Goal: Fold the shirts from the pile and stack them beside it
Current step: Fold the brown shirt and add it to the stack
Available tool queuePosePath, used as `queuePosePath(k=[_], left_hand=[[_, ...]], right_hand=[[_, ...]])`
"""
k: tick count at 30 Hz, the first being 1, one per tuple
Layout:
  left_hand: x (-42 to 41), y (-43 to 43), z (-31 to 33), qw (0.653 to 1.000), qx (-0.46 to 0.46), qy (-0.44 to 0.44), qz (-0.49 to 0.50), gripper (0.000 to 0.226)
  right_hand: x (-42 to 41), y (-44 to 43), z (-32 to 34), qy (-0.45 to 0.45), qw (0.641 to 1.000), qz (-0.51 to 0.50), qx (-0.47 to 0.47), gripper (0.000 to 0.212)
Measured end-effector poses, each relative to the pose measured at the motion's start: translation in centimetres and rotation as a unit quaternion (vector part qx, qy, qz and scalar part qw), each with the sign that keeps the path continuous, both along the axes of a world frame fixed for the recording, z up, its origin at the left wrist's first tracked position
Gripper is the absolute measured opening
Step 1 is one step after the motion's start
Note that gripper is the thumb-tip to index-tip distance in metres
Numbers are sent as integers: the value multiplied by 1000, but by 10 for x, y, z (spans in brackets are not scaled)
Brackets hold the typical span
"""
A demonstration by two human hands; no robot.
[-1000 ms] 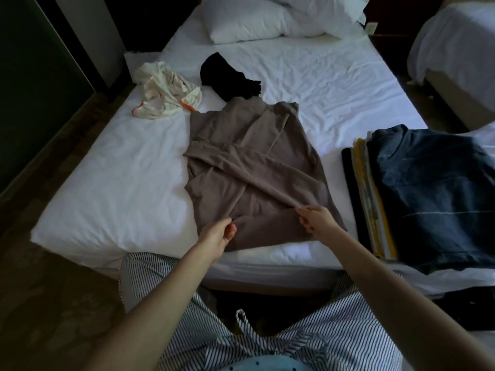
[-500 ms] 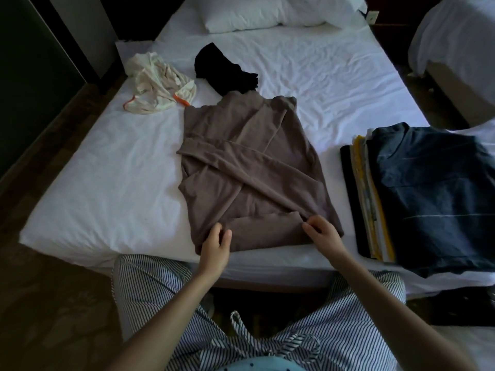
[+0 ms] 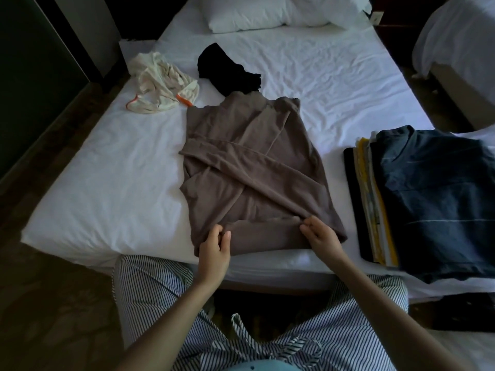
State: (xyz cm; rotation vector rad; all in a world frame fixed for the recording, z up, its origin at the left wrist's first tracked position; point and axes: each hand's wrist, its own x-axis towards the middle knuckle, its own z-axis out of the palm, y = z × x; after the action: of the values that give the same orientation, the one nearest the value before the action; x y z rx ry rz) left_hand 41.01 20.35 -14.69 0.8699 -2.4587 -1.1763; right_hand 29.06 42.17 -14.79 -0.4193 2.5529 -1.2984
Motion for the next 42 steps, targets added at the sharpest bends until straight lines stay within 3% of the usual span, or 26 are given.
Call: queuePosePath(k=[2,6,7,9,10,12,15,19,22,25,27,29,32,37,39,42], left_hand=[[2,-4,1,1000,-15,-18,2,12],[-9,-6,-4,988,-50,-140,-42,13],[-13,-3,-1,980,-84,-172,-46,16],[-19,1,2,959,-211,-175,-71,42],[-19,5,-1,947,-272,-141,-94,54],[-15,14,-17,921,-335,-52,-194,56],[-2,14,-38,865,-349,-103,-345,59],[3,-18,-51,793,-411,-163,-420,95],[8,-32,-54,786,-437,-150,-411,109],[24,-45,-63,777,-489,-68,-390,91],[35,-50,-64,758,-526,-26,-384,80],[42,-50,-65,761,-541,-12,-358,72],[45,-52,-68,780,-527,-46,-335,63],[35,-66,-62,772,-506,-75,-378,61],[35,-69,-59,774,-480,-93,-402,63],[32,-79,-50,774,-444,-86,-443,70]], right_hand=[[4,-1,3,-7,998,11,54,21],[15,-21,-3,-37,964,18,262,15],[17,-26,-1,15,957,0,289,15],[24,-34,0,206,936,-8,286,27],[30,-37,-1,297,916,1,269,34],[40,-42,-13,365,896,92,237,41],[45,-32,-44,323,870,242,282,51],[24,-9,-47,267,840,310,356,72],[17,10,-42,266,834,309,371,81],[17,25,-42,310,809,343,365,79],[20,34,-41,369,787,348,351,65],[21,41,-40,370,801,309,355,52],[27,47,-37,296,837,258,380,52],[20,45,-31,239,839,266,410,47],[15,49,-28,218,844,284,399,64],[11,48,-24,260,858,276,347,56]])
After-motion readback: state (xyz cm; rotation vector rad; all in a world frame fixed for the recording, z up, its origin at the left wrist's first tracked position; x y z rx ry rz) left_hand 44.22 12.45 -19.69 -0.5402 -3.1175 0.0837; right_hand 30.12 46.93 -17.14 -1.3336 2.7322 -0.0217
